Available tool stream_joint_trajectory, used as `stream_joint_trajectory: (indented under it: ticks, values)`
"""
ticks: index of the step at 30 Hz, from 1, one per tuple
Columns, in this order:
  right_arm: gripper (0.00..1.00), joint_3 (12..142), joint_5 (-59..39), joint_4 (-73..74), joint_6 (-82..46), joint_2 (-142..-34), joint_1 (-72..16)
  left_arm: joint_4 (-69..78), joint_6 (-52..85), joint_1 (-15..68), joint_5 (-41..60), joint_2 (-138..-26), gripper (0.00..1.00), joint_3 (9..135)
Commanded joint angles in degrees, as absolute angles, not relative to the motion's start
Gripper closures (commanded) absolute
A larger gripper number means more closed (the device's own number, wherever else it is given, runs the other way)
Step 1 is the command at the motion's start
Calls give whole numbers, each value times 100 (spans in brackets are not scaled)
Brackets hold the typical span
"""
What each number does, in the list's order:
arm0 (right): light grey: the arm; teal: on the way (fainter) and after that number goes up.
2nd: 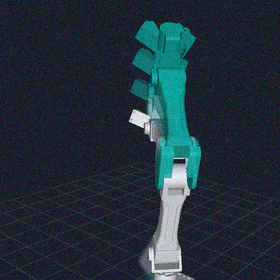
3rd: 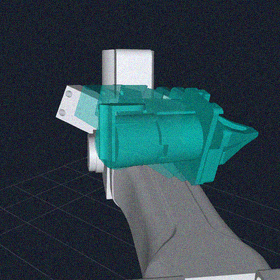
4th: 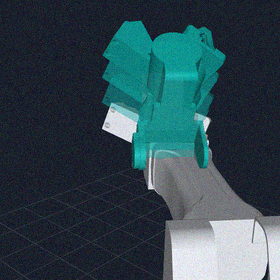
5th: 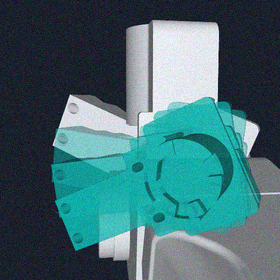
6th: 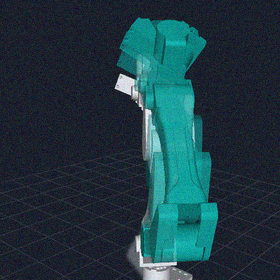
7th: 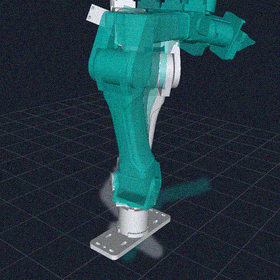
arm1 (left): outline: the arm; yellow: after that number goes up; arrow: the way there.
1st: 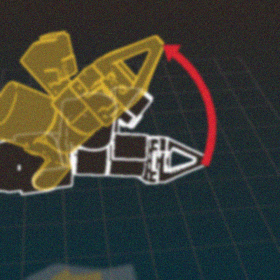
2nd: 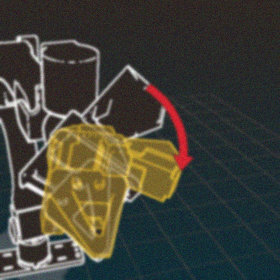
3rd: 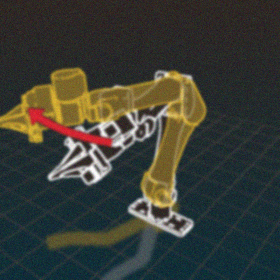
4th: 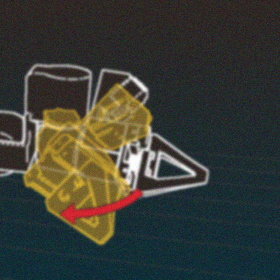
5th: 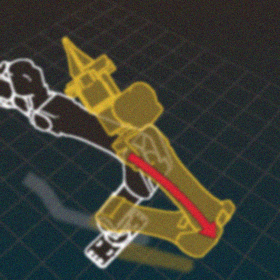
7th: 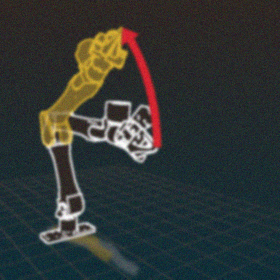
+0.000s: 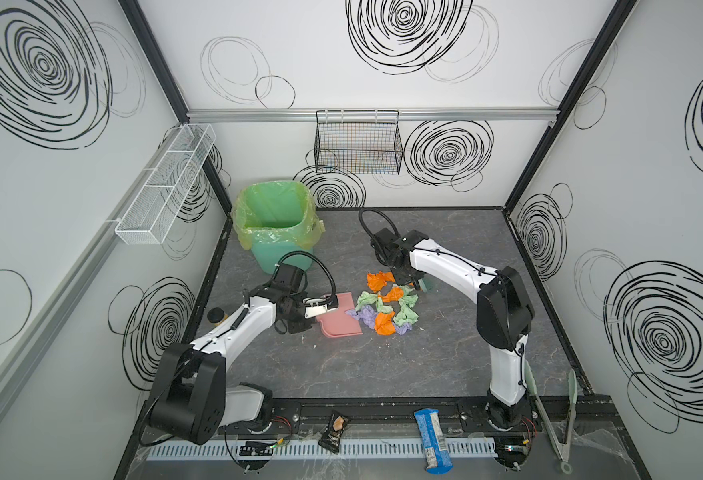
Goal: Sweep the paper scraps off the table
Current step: 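Lift the right brush to the far side of the scraps, then sweep scraps into the pink dustpan with the right brush while the left holds it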
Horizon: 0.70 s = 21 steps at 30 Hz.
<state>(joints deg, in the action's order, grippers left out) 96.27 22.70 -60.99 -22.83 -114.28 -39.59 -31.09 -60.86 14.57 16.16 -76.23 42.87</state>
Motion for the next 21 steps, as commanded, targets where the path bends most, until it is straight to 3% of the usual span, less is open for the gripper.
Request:
stream_joint_trajectory:
  ticks: [1,21]
  values:
    - [100,9562,1878,-6125,-2529,-11413,-4233,-2969,-5875,1626,1583,-7716,100,4386]
    - [100,10067,868,-5951,-2839,-10974,-5257,-2511,-5353,2174,1654,-8275,100,4649]
